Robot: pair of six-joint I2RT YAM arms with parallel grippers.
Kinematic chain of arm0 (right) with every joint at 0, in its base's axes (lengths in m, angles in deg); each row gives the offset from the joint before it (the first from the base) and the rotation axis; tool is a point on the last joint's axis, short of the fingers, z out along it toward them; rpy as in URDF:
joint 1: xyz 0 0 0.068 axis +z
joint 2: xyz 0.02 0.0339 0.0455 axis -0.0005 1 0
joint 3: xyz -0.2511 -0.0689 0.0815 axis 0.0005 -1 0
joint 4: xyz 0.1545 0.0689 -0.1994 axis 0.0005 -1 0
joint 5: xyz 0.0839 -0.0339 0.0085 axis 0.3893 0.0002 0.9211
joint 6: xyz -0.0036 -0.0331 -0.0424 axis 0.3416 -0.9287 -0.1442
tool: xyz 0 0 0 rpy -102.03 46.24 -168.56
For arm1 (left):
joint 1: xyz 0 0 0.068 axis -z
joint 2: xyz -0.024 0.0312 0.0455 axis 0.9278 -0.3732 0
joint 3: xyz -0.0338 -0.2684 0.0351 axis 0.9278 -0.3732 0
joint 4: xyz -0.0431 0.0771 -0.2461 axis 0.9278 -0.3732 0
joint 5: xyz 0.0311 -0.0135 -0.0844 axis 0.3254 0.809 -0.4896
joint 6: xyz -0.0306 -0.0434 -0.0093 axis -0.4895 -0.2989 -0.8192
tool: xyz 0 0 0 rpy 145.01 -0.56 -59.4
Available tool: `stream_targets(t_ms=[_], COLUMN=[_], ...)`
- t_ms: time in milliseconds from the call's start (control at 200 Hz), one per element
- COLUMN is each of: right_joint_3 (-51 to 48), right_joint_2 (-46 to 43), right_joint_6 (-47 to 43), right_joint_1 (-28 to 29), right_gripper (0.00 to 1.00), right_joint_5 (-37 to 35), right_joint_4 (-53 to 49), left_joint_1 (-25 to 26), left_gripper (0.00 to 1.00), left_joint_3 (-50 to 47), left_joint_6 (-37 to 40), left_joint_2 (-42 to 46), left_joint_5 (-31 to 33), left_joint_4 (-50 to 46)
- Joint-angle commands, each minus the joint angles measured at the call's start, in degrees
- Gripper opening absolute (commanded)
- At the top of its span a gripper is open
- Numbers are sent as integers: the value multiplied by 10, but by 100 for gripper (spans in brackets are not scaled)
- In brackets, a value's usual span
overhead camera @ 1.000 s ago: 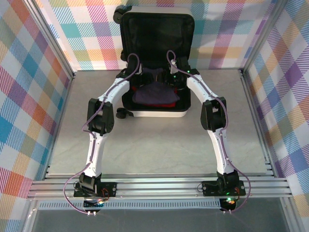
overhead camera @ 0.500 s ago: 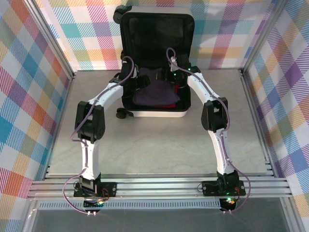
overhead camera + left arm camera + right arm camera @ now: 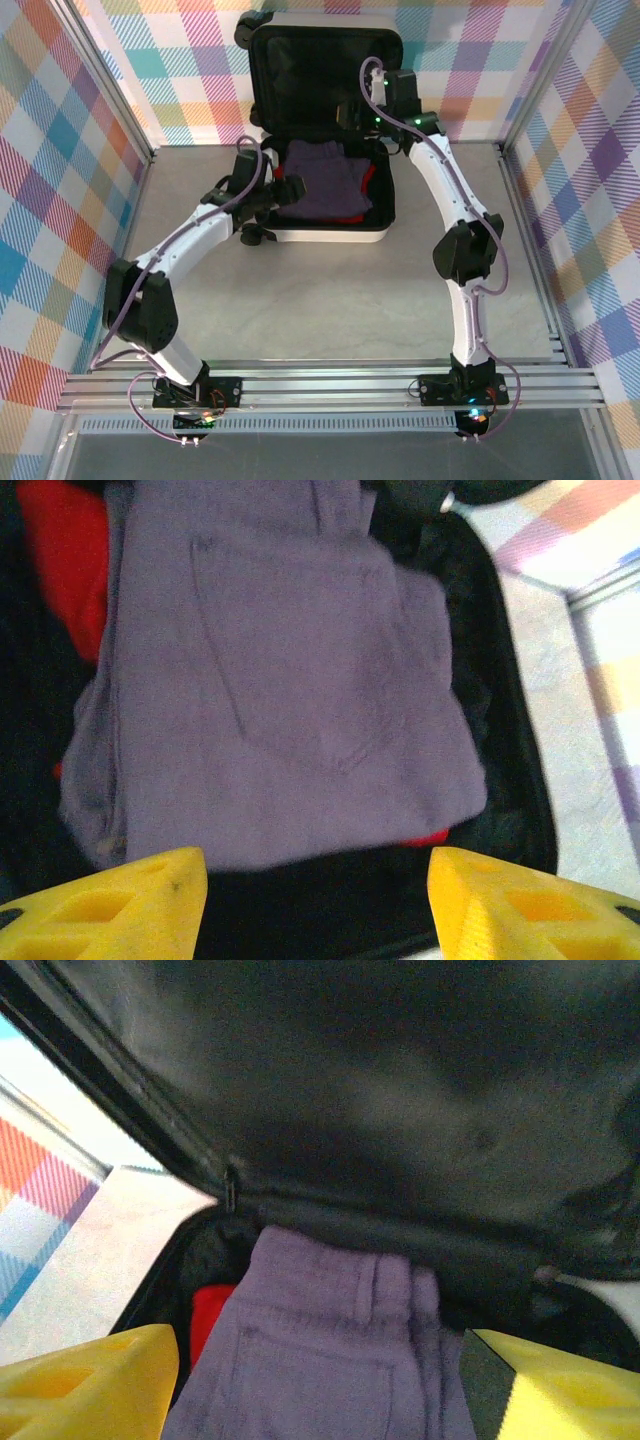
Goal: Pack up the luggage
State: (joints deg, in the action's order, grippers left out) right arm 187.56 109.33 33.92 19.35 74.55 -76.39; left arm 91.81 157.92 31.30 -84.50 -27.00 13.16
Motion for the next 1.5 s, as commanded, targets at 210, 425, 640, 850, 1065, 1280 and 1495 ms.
stream_targets(t_ms=[210,425,640,850,1065,1280,1495], right_joint_3=[88,126,136,175,177,179,181], right_joint_2=[-7,12,39,82,106,127,149], right_joint_6=[-60,-39,-35,-20,7,10,14], right_joint_1=[-20,-50,-74,-99,-115,-115,-115], right_gripper=[73,73,74,76,76,75,73], right_joint_5=[-87,-91,-62,-33,16,17,20], right_joint_4=[42,76,158,215,258,268,288], left_joint_1=[30,33,35,35,35,35,35], left_gripper=[61,61,62,62,63,63,63], left_joint_3=[-88,-103,-125,-124,-124,-125,-123], left_joint_6=[7,16,15,22,26,27,29], left_joint_2=[154,245,316,355,382,397,408], left_joint_5=[73,115,147,168,184,188,194], left_joint_4=[-63,-108,-135,-164,-184,-190,-201])
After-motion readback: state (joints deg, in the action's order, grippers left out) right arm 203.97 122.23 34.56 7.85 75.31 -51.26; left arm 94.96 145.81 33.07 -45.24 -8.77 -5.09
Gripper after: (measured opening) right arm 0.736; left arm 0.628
